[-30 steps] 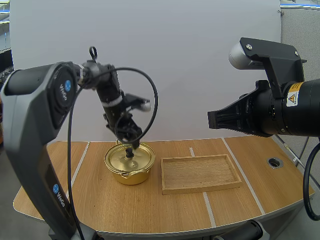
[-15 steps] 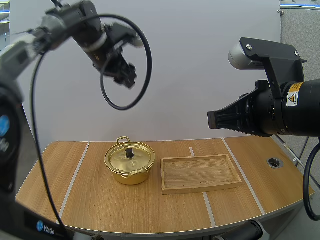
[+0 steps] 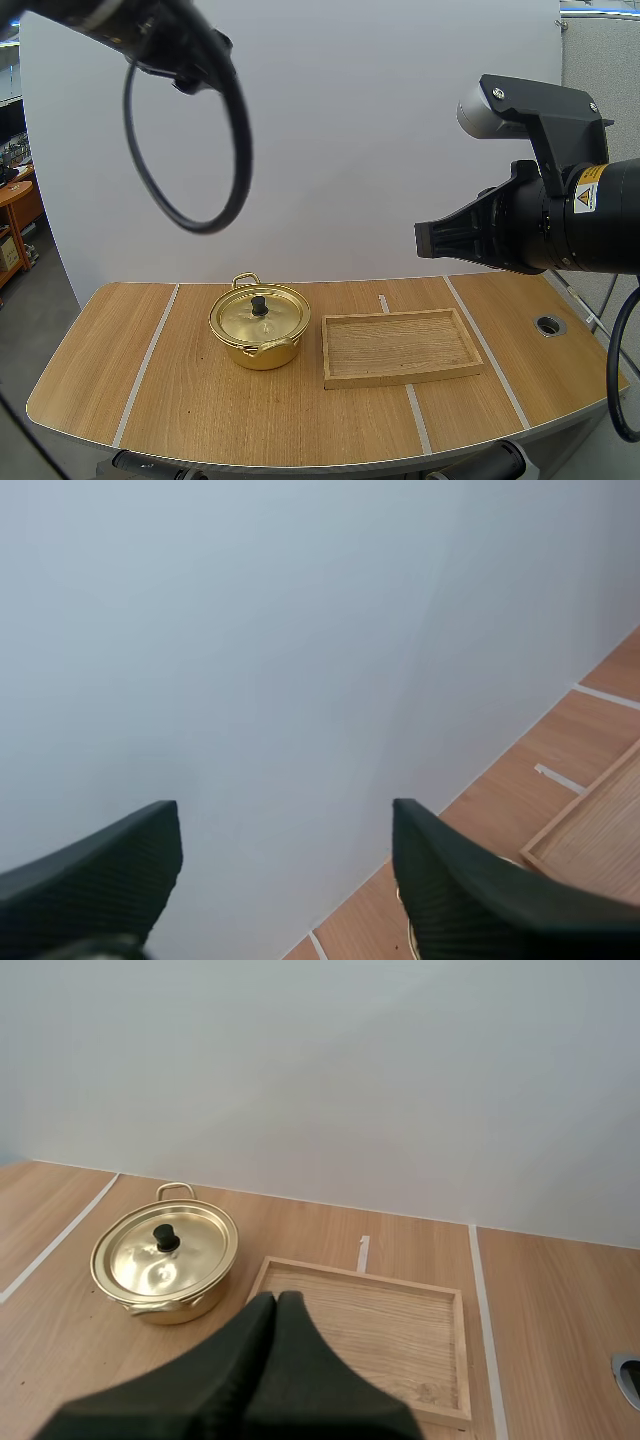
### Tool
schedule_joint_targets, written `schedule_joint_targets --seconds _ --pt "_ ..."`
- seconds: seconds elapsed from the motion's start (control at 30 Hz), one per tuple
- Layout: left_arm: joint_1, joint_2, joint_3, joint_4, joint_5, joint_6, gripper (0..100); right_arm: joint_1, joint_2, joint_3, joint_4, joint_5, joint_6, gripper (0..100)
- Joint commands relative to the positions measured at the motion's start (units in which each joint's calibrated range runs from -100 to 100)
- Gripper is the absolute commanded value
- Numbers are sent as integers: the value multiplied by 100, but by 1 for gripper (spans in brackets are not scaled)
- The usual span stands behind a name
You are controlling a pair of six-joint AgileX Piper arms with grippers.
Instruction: Open the pot, put the grape inside, and close it
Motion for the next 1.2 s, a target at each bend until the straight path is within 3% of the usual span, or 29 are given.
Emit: schedule_joint_targets --seconds 0.0,0.1,0.13,0.43,0.73,1.17 --pt "-10 -600 -30 186 56 -370 50 -20 -60 7 81 0 -54 0" --pt "-10 -772 -2 238 56 -409 3 -20 -60 7 81 0 -54 0" --pt "-10 -829 31 278 56 -449 0 -20 -60 7 81 0 -54 0" --pt "-10 -1659 712 -62 56 -654 0 -20 -434 7 -54 -30 -54 0" --pt "-10 -3003 1988 -123 -210 -1613 0 -20 -1036 7 -54 -426 -27 0" --pt "-10 -4999 3459 -135 -2098 -2345 0 -414 -1522 -9 241 -1037 15 0"
